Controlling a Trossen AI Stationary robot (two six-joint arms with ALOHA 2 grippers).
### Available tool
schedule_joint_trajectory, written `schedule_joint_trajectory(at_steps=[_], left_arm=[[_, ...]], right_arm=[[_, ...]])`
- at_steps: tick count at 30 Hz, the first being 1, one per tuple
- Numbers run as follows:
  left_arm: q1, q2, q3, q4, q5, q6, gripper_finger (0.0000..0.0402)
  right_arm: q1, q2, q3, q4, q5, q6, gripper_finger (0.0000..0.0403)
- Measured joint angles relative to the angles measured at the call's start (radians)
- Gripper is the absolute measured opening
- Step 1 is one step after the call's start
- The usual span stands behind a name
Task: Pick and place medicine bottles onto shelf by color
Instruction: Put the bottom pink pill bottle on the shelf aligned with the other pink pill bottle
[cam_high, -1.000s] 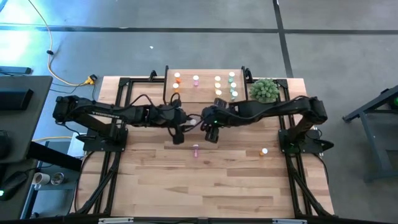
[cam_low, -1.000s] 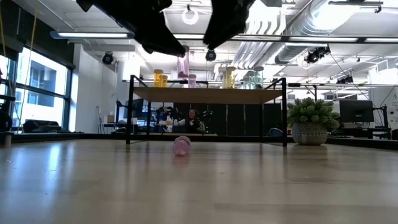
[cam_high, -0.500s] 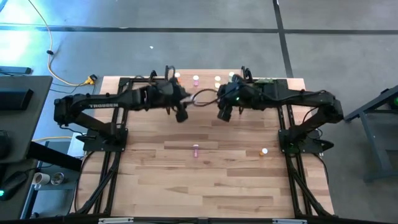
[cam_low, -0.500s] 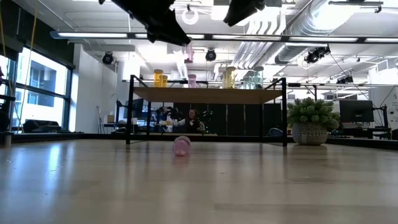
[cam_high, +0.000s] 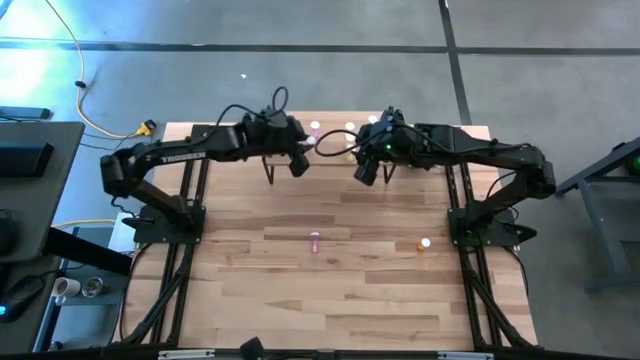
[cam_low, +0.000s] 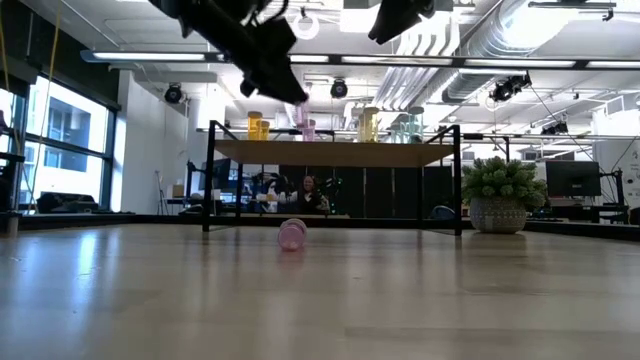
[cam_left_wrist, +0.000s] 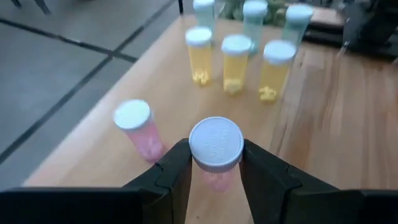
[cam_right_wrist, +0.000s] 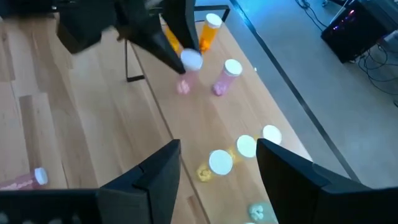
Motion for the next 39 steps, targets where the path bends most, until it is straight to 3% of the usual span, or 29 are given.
schedule_joint_trajectory(at_steps=[10, 32, 39], left_arm=[[0.0, 0.088, -0.001, 0.058, -0.067, 0.0, 0.0115], [0.0, 0.09, -0.001, 0.062, -0.075, -0.018, 0.0116], [0.0, 0.09, -0.001, 0.063, -0.075, -0.018, 0.0141]], right_arm=[[-0.002, 0.0, 0.0, -0.025, 0.0, 0.003, 0.0201], [-0.002, 0.0, 0.0, -0.028, -0.001, 0.008, 0.0201], [-0.002, 0.0, 0.0, -0.028, -0.001, 0.008, 0.0201]])
